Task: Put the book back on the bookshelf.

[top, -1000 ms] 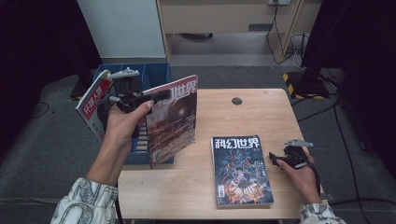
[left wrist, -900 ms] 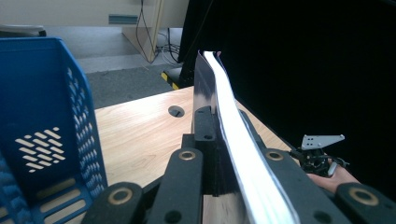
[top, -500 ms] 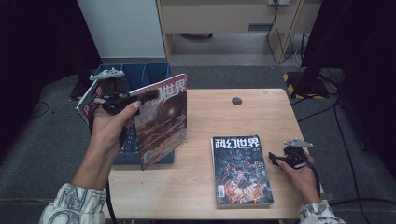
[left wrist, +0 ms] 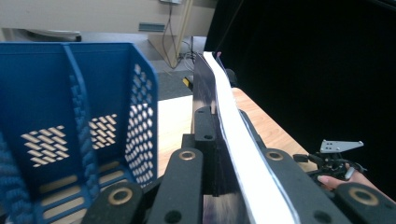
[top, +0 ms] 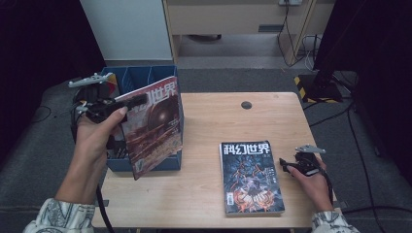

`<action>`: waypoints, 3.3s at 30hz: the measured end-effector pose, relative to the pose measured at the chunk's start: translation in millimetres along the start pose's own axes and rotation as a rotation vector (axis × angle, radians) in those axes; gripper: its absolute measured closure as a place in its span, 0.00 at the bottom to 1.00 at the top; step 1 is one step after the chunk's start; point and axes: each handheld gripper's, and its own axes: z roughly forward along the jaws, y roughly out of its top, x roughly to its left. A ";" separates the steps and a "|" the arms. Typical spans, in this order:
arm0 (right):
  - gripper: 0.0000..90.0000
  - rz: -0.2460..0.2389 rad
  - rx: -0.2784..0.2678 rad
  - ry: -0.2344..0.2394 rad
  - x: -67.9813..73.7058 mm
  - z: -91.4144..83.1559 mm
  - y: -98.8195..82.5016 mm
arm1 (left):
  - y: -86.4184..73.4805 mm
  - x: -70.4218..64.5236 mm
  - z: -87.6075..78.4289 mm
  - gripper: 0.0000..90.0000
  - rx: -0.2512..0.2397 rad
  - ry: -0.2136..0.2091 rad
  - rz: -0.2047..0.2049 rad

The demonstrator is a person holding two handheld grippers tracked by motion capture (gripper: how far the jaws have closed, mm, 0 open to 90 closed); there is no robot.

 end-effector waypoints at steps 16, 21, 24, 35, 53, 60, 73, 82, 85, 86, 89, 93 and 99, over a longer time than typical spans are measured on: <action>0.22 0.005 -0.006 -0.004 0.6 0.3 -0.5 | -2.5 28.8 -32.7 0.93 -0.029 0.087 -0.049; 0.22 0.005 -0.008 -0.005 0.6 0.5 -0.3 | -1.3 36.3 -42.8 0.93 -0.045 0.116 -0.057; 0.22 0.002 -0.006 -0.003 0.6 0.4 -0.3 | -1.6 41.2 -46.6 0.93 -0.053 0.128 -0.067; 0.22 0.003 -0.006 -0.003 0.7 0.5 -0.3 | 5.9 48.5 -54.7 0.93 -0.069 0.186 -0.071; 0.22 0.004 -0.001 0.005 3.2 0.5 0.5 | 16.7 76.7 -9.8 0.93 -0.057 0.270 -0.070; 0.22 0.005 0.000 0.007 3.4 0.5 0.6 | 17.0 80.4 8.5 0.93 -0.076 0.282 -0.075; 0.22 0.002 0.004 0.008 3.3 0.2 0.4 | 2.2 87.5 28.1 0.93 -0.119 0.301 -0.100; 0.22 -0.002 0.006 0.010 3.1 -0.1 0.3 | -0.8 87.6 39.8 0.93 -0.143 0.302 -0.089; 0.22 -0.003 0.007 0.012 3.0 -0.2 0.3 | -3.0 87.5 45.0 0.93 -0.137 0.307 -0.083; 0.22 -0.003 0.007 0.012 3.0 -0.2 0.4 | -4.0 87.5 46.4 0.93 -0.137 0.308 -0.080; 0.22 -0.003 0.005 0.011 3.0 0.0 0.4 | -7.3 88.2 49.3 0.93 -0.140 0.308 -0.075; 0.22 -0.005 0.005 0.010 2.9 0.1 0.5 | -11.2 89.7 52.9 0.93 -0.147 0.303 -0.067; 0.22 -0.004 0.008 0.011 3.1 -0.2 0.6 | -19.9 93.8 56.8 0.93 -0.166 0.296 -0.081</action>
